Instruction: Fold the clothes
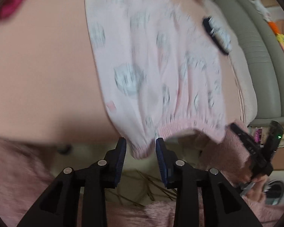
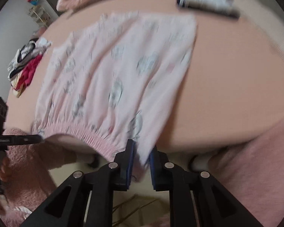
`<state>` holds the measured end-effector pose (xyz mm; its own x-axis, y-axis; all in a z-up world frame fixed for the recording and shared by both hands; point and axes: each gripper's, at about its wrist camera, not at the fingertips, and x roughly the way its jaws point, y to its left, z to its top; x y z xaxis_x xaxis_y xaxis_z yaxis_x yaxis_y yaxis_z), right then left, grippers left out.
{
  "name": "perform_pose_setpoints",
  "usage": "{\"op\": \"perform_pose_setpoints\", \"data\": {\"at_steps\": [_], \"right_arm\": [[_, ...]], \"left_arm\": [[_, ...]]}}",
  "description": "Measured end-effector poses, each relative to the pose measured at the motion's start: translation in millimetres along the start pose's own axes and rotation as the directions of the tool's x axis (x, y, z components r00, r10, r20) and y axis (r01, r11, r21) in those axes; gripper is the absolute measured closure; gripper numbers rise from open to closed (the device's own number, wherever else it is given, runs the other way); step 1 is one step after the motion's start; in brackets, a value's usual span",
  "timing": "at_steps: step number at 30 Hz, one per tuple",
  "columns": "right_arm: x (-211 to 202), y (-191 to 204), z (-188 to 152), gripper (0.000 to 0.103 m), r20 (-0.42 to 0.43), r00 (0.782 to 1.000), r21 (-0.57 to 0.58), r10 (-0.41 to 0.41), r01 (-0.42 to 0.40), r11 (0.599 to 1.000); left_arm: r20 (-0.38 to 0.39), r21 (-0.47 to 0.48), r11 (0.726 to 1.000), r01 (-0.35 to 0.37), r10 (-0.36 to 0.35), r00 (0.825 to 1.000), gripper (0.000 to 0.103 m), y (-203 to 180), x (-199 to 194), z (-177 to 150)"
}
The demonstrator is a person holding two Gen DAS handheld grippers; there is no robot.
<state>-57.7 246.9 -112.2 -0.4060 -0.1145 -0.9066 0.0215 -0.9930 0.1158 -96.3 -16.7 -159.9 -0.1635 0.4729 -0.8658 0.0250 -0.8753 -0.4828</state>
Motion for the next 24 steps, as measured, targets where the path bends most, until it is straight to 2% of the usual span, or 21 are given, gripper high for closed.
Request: {"op": "perform_pose_setpoints", "data": {"at_steps": [2, 3, 5, 6, 10, 12, 15, 17, 20, 23, 24], "right_arm": [[-23.9, 0.2, 10.8, 0.082, 0.107, 0.992, -0.043, -0.068, 0.073, 0.996], [-28.7, 1.8, 23.1, 0.081, 0.136, 0.99, -0.065, -0.047, 0.056, 0.996], [-31.0, 6.6, 50.5, 0.08, 0.177, 0.984, -0.116, 0.008, 0.012, 0.993], [-27.9, 9.8, 64.3, 0.08, 0.187, 0.982, -0.144, 0.036, -0.009, 0.99], [9.3, 52.3, 134.2, 0.08, 0.189, 0.981, -0.247, 0.052, -0.004, 0.969], [27.2, 70.6, 168.0, 0.08, 0.185, 0.98, -0.279, 0.069, -0.015, 0.96], [57.9, 101.4, 217.6, 0.08, 0.176, 0.982, -0.34, 0.071, -0.007, 0.94], [87.5, 119.8, 247.9, 0.08, 0.153, 0.987, -0.362, 0.044, 0.014, 0.932], [119.5, 127.3, 269.5, 0.08, 0.104, 0.994, -0.343, 0.042, -0.004, 0.939], [151.8, 131.7, 286.5, 0.08, 0.063, 0.998, -0.324, 0.026, -0.004, 0.946], [161.0, 133.1, 290.5, 0.08, 0.058, 0.998, -0.323, 0.014, 0.006, 0.946]], "left_arm": [[0.113, 0.035, 0.996, -0.081, 0.077, 0.991, 0.074, 2.3, -21.0, 25.0], [0.173, 0.043, 0.991, -0.125, 0.116, 0.978, 0.074, 6.0, -30.6, 39.5], [0.295, 0.045, 0.976, -0.213, 0.19, 0.937, 0.074, 13.9, -45.8, 76.8], [0.337, 0.047, 0.972, -0.231, 0.202, 0.919, 0.074, 18.2, -48.5, 95.9], [0.416, 0.033, 0.936, -0.349, 0.305, 0.857, 0.074, 27.8, -36.0, 169.8], [0.423, 0.046, 0.922, -0.385, 0.331, 0.844, 0.074, 44.0, -31.5, 189.7], [0.397, 0.076, 0.911, -0.406, 0.346, 0.85, 0.074, 63.9, -17.4, 207.0], [0.393, 0.097, 0.909, -0.405, 0.339, 0.855, 0.074, 69.8, -8.9, 210.5], [0.401, 0.13, 0.913, -0.387, 0.308, 0.863, 0.074, 77.6, 1.8, 215.7], [0.395, 0.122, 0.919, -0.376, 0.302, 0.867, 0.075, 81.7, 4.5, 219.0], [0.393, 0.119, 0.92, -0.373, 0.301, 0.869, 0.08, 83.0, 5.3, 220.1]]}}
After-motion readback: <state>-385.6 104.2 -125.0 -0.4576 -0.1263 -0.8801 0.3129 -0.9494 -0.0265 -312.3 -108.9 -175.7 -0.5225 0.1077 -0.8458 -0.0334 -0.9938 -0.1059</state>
